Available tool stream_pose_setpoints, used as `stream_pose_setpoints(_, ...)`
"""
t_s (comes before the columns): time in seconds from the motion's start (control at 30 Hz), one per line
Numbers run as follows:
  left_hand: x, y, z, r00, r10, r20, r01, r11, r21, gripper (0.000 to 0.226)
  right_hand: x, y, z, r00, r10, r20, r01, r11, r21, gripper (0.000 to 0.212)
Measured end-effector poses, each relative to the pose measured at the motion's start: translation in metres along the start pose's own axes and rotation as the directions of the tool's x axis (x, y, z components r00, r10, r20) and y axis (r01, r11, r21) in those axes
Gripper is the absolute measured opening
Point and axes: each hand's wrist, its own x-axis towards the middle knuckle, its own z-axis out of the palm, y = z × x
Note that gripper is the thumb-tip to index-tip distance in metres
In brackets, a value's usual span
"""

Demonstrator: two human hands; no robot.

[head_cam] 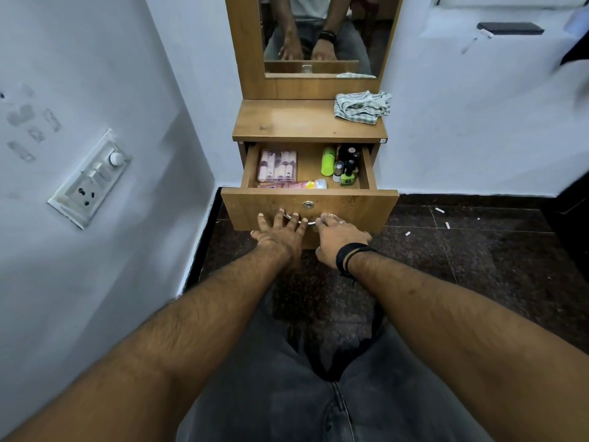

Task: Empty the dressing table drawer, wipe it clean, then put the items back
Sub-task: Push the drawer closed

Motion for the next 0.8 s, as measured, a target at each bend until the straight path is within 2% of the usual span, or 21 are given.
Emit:
stream_pose_setpoints(0.27,0.040,-0.006,-0.013,1.000,-0.020,-0.015,0.019,0.999,-0.029,0.118,0.035,0.004,-0.015,1.000,-0.001,0.009,0.001,1.000,-0.009,0.080)
stream_pose_setpoints(0.43,0.055,-0.012,-0.019,1.000,-0.019,-0.023,0.018,0.999,-0.049,0.115,0.050,0.003,-0.022,0.999,-0.007,-0.037,0.007,1.000,-0.002,0.077)
stream_pose_setpoints(0.8,0.083,-0.015,-0.043,0.999,-0.005,-0.040,0.003,1.000,-0.030,0.113,0.082,0.010,-0.038,1.000,-0.010,-0.014,0.010,1.000,-0.010,0.076)
